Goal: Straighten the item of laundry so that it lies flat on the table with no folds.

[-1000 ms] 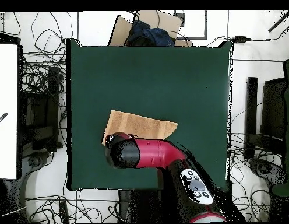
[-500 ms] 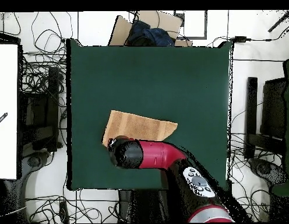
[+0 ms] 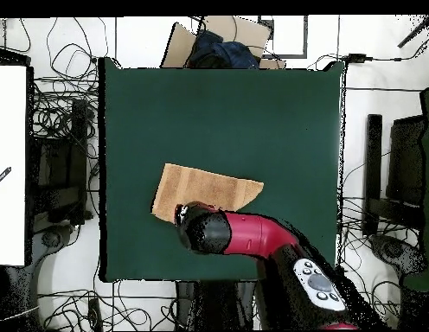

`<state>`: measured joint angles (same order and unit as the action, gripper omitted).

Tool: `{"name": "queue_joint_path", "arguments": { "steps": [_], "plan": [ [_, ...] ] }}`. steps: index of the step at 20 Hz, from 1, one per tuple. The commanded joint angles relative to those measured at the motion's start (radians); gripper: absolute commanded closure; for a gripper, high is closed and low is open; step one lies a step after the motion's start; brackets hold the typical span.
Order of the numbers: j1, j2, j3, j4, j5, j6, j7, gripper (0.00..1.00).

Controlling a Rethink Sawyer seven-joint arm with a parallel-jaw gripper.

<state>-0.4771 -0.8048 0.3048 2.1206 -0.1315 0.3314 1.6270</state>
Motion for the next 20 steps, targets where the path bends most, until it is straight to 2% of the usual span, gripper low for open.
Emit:
{"name": "queue_joint_path", "arguments": {
  "steps": [1,7,13,20],
  "plan": [
    [-0.033,-0.039,0.065,0.075,-0.059,0.085,-0.006,0.0],
    [-0.028,-0.019,0.061,0.082,-0.081,0.044,0.02,0.0],
    [-0.004,0.122,0.019,0.031,-0.142,-0.086,0.051,0.0],
    [-0.002,0.171,0.024,-0.01,-0.164,-0.089,0.064,0.0]
  ]
}}
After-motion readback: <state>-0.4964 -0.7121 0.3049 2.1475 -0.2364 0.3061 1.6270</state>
